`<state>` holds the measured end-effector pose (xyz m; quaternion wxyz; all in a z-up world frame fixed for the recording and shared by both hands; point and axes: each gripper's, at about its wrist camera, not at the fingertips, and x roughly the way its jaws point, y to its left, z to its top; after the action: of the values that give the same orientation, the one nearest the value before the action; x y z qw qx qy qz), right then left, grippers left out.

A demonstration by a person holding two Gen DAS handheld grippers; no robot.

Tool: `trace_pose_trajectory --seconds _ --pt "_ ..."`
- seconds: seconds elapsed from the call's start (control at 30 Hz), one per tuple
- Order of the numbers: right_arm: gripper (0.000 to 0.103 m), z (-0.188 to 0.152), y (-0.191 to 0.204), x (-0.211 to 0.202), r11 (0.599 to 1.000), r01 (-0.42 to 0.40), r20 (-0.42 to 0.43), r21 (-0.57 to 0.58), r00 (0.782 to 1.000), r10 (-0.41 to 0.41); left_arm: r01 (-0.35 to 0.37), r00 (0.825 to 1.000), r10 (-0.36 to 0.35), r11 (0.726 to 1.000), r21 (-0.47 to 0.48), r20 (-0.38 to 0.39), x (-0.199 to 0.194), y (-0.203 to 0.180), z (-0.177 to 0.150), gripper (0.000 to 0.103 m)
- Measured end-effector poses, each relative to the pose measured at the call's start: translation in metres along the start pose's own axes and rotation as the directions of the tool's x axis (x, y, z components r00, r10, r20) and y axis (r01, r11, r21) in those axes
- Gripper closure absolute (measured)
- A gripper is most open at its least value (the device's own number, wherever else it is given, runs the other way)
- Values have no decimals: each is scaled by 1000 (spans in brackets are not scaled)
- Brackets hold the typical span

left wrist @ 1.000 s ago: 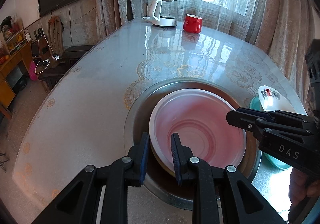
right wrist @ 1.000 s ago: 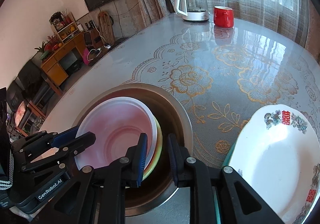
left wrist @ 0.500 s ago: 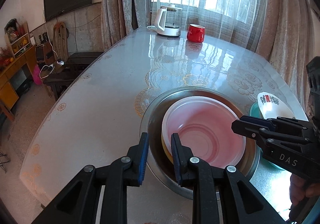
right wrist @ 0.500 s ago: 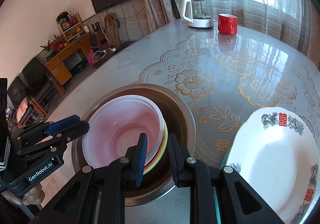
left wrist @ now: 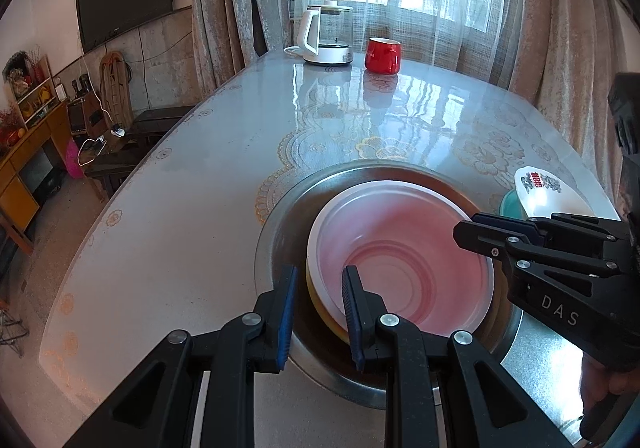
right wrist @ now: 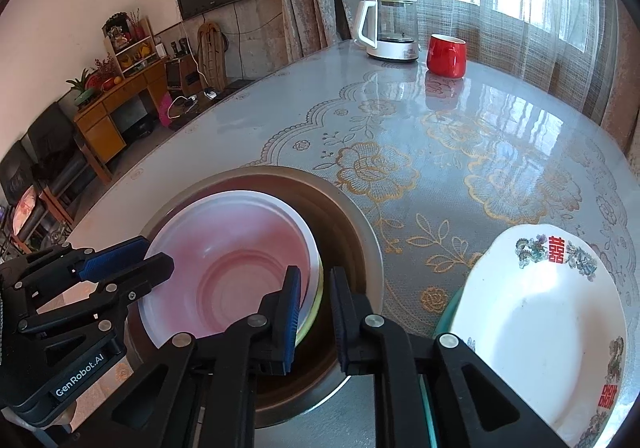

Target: Organize plates and bowls

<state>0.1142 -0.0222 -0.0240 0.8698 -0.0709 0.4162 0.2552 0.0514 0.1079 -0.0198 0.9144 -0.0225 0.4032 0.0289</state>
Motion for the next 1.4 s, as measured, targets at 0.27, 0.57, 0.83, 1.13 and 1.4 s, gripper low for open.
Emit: trace_pose_trajectory --seconds 0.27,0.57,0.83,1.13,1.4 --pt "88 0 -2 0 1000 -6 -5 16 1000 7 -4 1000 4 1000 0 3 -1 -1 0 80" --pt "83 0 -4 0 999 -18 -6 40 1000 18 -4 1000 4 1000 -13 4 -4 1 0 80" --pt "76 -2 -6 -6 997 -34 21 63 999 32 1 1000 -1 1000 -27 8 -6 4 1 79" --pt "68 0 -12 -21 991 -86 78 103 994 78 4 1000 -3 999 -38 16 -10 8 2 76" --pt "68 -4 -22 -30 981 -135 85 139 989 124 29 999 -27 996 -80 27 -16 22 5 69"
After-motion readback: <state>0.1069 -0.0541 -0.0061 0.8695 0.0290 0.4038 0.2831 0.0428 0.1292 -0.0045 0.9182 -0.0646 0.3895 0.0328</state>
